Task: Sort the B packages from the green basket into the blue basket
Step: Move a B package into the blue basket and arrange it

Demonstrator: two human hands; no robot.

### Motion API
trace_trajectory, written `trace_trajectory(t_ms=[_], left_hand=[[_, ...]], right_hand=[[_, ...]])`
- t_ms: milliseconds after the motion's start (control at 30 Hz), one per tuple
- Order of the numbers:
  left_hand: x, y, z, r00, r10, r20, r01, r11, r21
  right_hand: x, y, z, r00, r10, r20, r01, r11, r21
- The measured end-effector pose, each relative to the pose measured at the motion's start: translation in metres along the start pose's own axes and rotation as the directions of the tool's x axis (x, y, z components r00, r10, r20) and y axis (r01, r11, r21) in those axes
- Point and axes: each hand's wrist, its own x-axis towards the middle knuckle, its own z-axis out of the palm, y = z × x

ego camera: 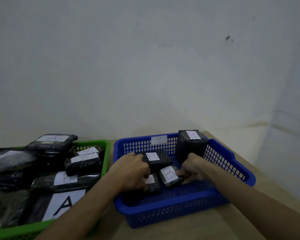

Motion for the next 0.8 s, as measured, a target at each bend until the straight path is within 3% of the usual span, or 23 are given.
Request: trace_trajectory(t_ms=[100,200,500,633,733,800], left_hand=[[0.0,0.0,0.0,0.999,0.003,0.048,-0.001,0.999,-0.038],[0.0,0.001,0.001,0.995,-0.035,0.094,0.04,0.998,-0.052],[-0.002,0.004,-0.003,0.998,-0.046,0.048,0.048,0.998,-0.037],[-0.01,0.006,-0.013,0.972,-0.081,-0.222,0.058,0.992,-0.112],[-0.029,-0.006,-0.021,0.868,-0.177,-0.463,0.061,0.965,-0.256],[-0.052,-0.024,-0.024,0.784,-0.289,-0.55,0.081,0.925,-0.37]], right_hand=[[0.003,0.002,0.003,0.997,-0.047,-0.058,0.037,0.987,-0.156],[0.004,0.002,0.006,0.997,-0.069,-0.027,0.062,0.976,-0.211],[0.002,0.003,0.006,0.99,-0.14,-0.002,0.133,0.942,-0.308],[-0.006,0.001,0.006,0.962,-0.236,-0.134,0.187,0.934,-0.304],[-0.017,-0.006,0.015,0.845,-0.452,-0.287,0.345,0.869,-0.354],[-0.029,-0.019,0.027,0.762,-0.576,-0.295,0.451,0.8,-0.396]])
